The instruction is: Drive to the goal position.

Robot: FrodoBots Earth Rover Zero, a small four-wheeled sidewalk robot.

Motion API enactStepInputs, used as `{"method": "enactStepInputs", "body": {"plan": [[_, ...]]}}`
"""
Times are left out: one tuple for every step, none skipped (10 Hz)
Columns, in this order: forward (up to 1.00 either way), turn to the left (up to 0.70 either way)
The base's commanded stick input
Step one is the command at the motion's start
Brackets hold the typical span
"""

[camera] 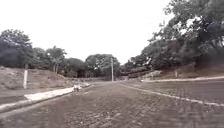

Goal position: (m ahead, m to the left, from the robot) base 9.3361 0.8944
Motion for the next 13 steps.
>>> {"method": "enactStepInputs", "body": {"plan": [[1.00, 0.00], [1.00, 0.00], [1.00, 0.00], [1.00, 0.00], [0.69, 0.00], [0.24, 0.00], [0.00, 0.00], [0.00, 0.00], [0.00, 0.00], [0.00, 0.00], [1.00, 0.00], [1.00, 0.00], [1.00, 0.00]]}}
